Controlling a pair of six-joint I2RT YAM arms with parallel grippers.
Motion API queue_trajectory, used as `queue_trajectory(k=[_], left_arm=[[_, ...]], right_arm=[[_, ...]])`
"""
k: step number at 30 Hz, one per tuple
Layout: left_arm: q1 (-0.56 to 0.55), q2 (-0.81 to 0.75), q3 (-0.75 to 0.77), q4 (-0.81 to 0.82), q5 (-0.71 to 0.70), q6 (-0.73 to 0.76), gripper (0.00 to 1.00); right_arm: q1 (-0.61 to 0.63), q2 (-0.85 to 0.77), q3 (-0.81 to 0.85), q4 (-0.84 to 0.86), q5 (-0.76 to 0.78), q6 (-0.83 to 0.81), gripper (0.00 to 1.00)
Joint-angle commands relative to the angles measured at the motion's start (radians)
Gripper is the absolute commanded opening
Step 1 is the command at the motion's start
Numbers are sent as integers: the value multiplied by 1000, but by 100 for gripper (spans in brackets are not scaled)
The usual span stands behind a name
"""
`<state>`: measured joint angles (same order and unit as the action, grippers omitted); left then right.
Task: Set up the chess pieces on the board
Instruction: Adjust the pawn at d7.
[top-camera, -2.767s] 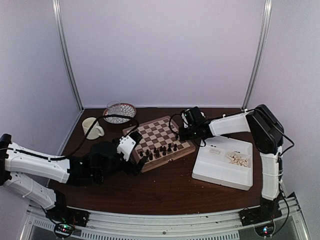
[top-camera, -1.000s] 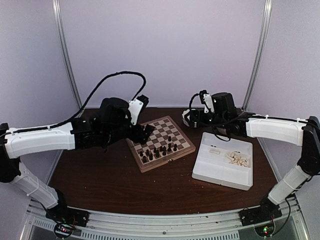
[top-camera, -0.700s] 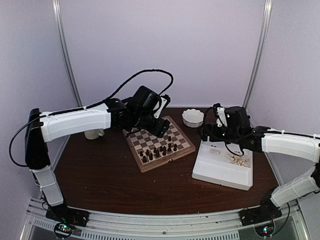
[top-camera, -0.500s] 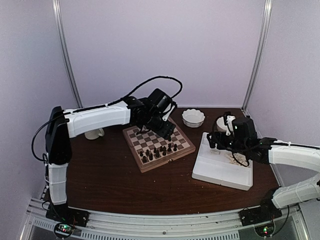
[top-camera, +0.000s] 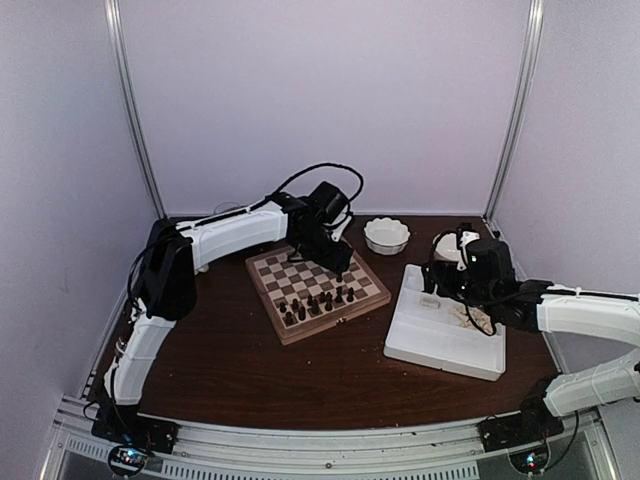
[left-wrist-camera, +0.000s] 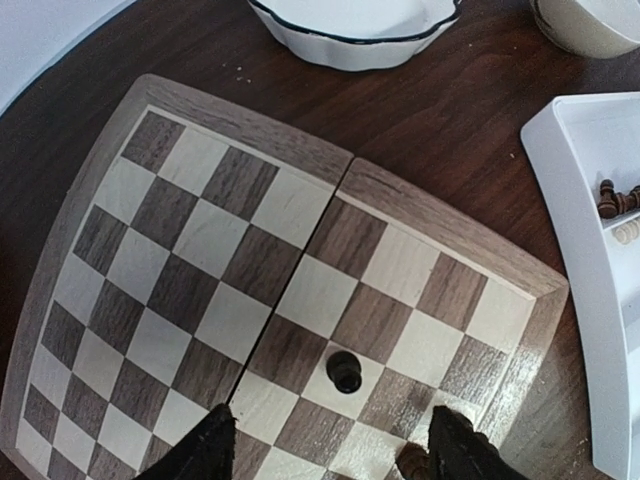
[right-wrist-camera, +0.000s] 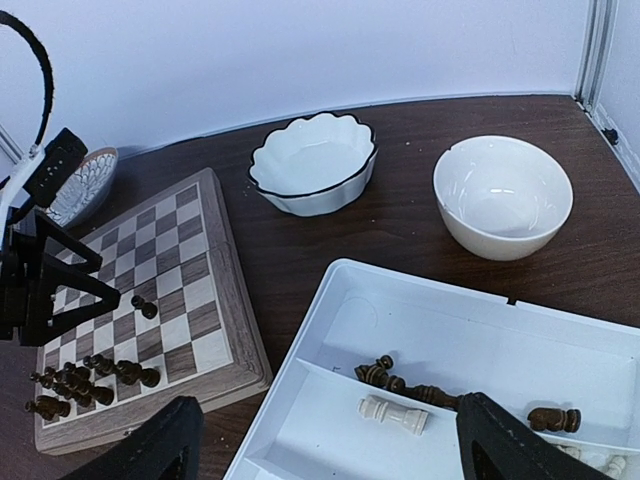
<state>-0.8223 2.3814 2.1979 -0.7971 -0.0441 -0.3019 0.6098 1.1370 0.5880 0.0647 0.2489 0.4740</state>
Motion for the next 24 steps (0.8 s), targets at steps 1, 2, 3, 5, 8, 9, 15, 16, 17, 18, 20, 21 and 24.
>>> queue_trajectory(k=[1, 2, 3, 5, 8, 9, 15, 16, 17, 18, 20, 21, 24], left_arm=[[13, 58, 87, -33, 32, -11, 65], [14, 69, 98, -35, 30, -13, 64], [14, 79, 110, -39, 24, -15, 64], [14, 95, 123, -40, 25, -16, 62], [14, 117, 146, -55, 16, -13, 59], [14, 122, 149, -55, 15, -11, 58], [14, 154, 173, -54, 11, -4, 51], [14, 159, 179, -55, 17, -3, 49], [14, 166, 183, -55, 22, -5, 49], [14, 170, 186, -55, 26, -5, 48], [14, 180, 191, -55, 30, -5, 47], [14, 183, 193, -56, 28, -4, 46], [14, 186, 192, -57, 15, -6, 42]], right_arm=[[-5, 10, 14, 15, 18, 5, 91], [-5, 10, 15, 14, 19, 3, 91], [-5, 10, 15, 13, 19, 3, 91], [-5, 9, 16, 12, 23, 1, 91], [-6, 3, 22, -1, 26, -3, 91], [-5, 0, 23, -3, 28, -3, 91], [-5, -8, 26, -17, 40, -11, 91], [-5, -8, 29, -24, 46, -12, 91], [-5, -10, 31, -27, 50, -13, 91], [-5, -10, 31, -29, 53, -15, 91], [-5, -11, 30, -29, 56, -16, 91], [-5, -11, 30, -29, 55, -17, 91], [-5, -11, 32, -29, 54, -22, 90]])
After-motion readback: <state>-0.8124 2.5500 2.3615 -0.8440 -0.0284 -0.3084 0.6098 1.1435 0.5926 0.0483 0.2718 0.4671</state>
